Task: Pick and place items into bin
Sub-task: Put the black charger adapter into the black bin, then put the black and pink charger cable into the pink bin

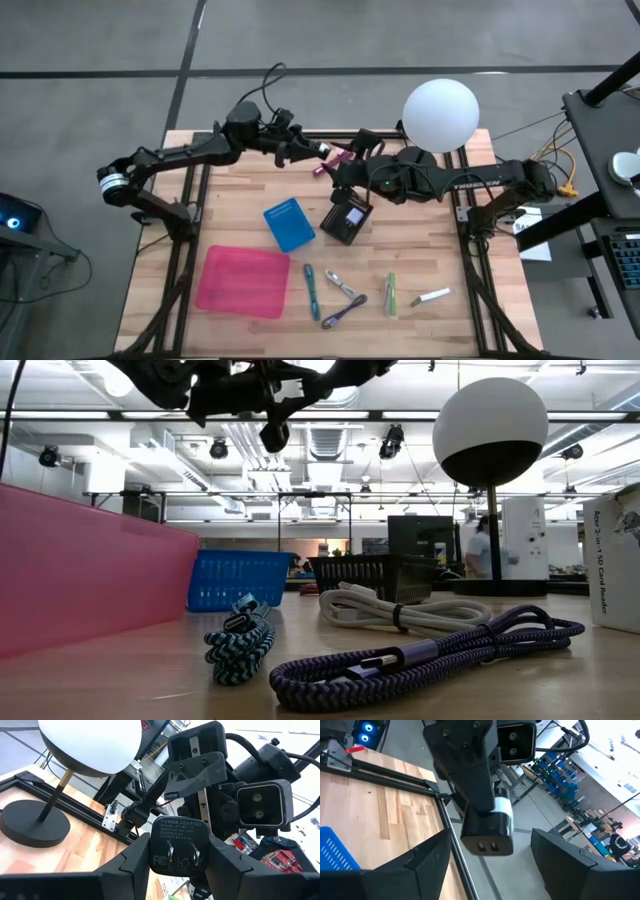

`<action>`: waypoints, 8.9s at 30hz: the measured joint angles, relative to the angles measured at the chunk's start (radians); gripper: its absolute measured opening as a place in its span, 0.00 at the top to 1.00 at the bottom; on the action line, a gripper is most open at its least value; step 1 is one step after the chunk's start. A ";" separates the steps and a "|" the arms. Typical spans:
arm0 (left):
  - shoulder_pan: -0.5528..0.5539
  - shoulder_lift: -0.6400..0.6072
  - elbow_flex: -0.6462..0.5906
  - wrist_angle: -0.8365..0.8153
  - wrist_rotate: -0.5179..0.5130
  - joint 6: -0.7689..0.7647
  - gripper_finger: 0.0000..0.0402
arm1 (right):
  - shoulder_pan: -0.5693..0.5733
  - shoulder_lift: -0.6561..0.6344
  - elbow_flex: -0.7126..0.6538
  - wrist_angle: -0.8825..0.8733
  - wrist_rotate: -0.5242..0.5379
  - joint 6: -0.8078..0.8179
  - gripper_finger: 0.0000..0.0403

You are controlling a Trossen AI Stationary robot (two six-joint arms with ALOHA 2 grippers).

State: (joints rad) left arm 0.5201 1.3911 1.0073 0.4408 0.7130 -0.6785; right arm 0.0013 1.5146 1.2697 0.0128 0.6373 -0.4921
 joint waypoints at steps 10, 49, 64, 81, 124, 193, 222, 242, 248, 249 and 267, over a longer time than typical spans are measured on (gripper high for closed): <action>-0.012 0.000 0.000 0.000 -0.009 0.000 0.67 | 0.000 0.000 0.000 0.023 -0.005 -0.009 0.42; -0.025 0.002 0.002 0.018 -0.022 -0.020 0.67 | 0.007 0.015 0.037 -0.011 -0.013 -0.003 0.66; -0.025 0.001 0.002 0.025 -0.014 -0.023 0.67 | 0.006 0.018 0.036 -0.020 -0.003 -0.010 0.43; -0.025 0.000 0.002 0.022 -0.019 -0.027 0.67 | 0.006 0.021 0.035 -0.016 0.000 -0.019 0.61; 0.024 0.000 0.000 0.013 -0.025 -0.016 0.28 | 0.023 0.026 -0.125 -0.593 -0.434 0.729 0.65; 0.016 0.279 0.045 -0.383 -0.370 0.230 0.28 | 0.010 -0.220 -0.359 -0.337 -0.289 1.008 0.63; 0.007 0.504 0.230 -0.755 -0.592 0.475 0.28 | 0.011 -0.255 -0.359 -0.342 -0.270 0.968 0.68; 0.006 0.595 0.261 -0.737 -0.600 0.396 0.43 | 0.011 -0.254 -0.359 -0.337 -0.268 0.942 0.71; 0.005 0.593 0.261 -0.734 -0.595 0.397 0.62 | 0.011 -0.254 -0.359 -0.337 -0.268 0.939 0.72; 0.005 0.593 0.261 -0.733 -0.594 0.397 0.65 | 0.011 -0.254 -0.359 -0.337 -0.268 0.938 0.72; 0.002 0.551 0.257 -0.760 -0.431 0.429 0.97 | 0.011 -0.254 -0.359 -0.333 -0.268 0.870 0.72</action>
State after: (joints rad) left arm 0.5217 1.9425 1.2644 -0.3194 0.2823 -0.2493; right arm 0.0128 1.2602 0.9104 -0.3198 0.3688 0.3779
